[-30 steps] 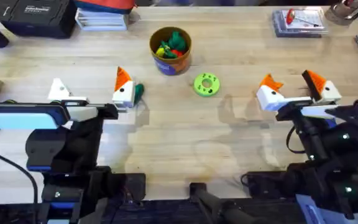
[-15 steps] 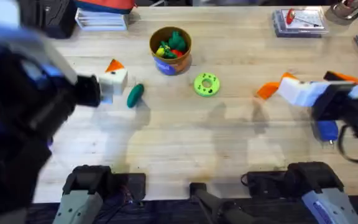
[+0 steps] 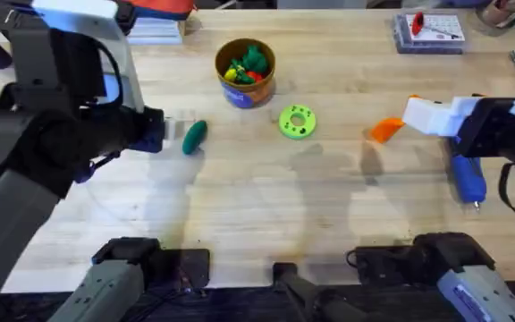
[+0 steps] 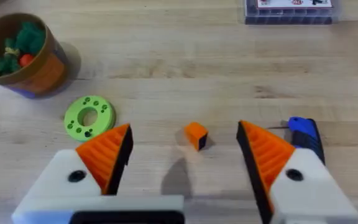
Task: Pick up the gripper from the table and insert it into the empty holder that is missing its gripper. Then pick up a screw, insert it into the mounting hole, and use the screwdriver to tighten it. Finally, clean up the table by picking up the vegetable and placing it into the bucket.
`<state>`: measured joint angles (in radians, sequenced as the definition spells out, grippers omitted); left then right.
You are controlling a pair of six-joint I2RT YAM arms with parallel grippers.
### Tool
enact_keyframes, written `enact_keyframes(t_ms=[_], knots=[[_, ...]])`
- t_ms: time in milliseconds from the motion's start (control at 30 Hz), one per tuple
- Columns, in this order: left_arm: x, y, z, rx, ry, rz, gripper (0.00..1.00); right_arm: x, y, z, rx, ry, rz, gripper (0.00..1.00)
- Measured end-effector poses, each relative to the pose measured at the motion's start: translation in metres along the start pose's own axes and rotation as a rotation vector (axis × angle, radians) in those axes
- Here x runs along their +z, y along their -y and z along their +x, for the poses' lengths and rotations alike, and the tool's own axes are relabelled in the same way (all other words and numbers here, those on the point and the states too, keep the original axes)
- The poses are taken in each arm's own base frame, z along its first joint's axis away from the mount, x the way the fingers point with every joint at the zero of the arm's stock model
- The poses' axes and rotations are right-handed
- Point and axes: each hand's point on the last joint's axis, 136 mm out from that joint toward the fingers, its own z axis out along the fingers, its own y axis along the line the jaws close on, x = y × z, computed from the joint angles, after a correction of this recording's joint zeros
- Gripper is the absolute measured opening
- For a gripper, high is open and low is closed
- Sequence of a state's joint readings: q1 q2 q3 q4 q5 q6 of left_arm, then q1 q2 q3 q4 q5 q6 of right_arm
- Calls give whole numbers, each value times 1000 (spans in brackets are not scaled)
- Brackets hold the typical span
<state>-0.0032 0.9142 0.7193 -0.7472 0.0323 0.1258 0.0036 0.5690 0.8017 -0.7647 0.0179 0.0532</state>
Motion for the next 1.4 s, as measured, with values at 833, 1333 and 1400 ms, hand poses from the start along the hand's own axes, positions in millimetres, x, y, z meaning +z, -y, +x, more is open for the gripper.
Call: enact_keyframes(t_ms=[833,1333,1400], knots=[[-111,159,-73,367,568,612,987,0,0,2,0,-6,0,994],[-110,165,-61,369,518,662,986,0,0,2,0,-6,0,994],[-113,166,-67,372,549,662,986,0,0,2,0,-6,0,994]])
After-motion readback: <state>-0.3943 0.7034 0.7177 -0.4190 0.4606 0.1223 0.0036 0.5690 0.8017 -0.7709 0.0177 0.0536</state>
